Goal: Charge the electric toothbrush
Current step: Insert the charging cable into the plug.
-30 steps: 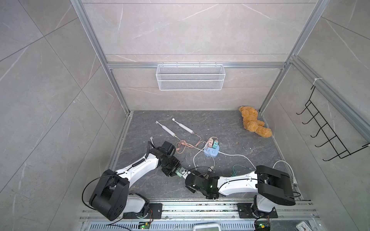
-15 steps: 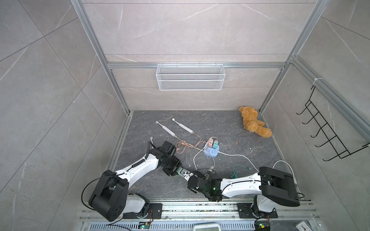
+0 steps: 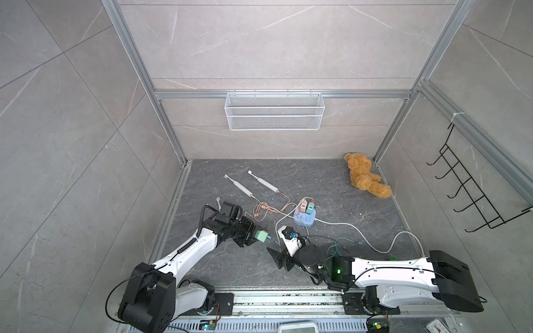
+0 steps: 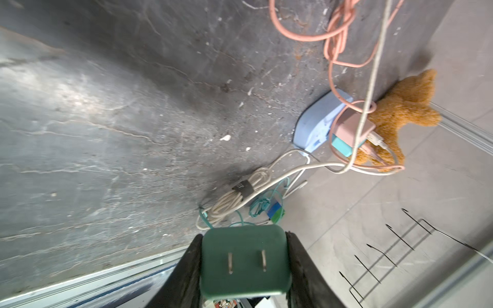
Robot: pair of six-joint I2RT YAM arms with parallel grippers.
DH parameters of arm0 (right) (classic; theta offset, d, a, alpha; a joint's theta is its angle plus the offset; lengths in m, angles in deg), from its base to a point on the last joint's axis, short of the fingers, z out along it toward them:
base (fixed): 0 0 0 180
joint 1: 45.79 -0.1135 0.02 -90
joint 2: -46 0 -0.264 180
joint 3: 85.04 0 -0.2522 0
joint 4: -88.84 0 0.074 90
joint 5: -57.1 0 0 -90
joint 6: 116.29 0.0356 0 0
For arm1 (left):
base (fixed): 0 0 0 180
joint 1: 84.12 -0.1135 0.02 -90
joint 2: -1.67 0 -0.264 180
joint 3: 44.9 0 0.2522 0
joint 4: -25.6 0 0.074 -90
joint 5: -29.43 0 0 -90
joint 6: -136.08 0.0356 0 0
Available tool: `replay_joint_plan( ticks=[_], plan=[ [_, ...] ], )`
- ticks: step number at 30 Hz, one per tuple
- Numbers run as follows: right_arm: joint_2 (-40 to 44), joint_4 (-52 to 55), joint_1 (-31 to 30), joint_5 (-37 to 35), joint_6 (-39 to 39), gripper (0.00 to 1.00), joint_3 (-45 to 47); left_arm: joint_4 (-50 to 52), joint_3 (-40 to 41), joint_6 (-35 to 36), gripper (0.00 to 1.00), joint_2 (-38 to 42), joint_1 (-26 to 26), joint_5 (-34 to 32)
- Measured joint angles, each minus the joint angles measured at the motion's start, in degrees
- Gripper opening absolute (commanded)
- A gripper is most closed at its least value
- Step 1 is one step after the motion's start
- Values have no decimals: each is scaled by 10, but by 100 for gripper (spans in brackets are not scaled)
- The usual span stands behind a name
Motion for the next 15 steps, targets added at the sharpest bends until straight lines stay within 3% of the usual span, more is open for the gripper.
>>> replay_joint_plan(
  ticks=[8,15],
  plan=[
    [-48,-74,130,189,135,73,-1,-90,39,-39,0,54,2,4],
    [-125,-154,157,293,183,67,-1,-143,80,-77,0,67,14,5]
  ],
)
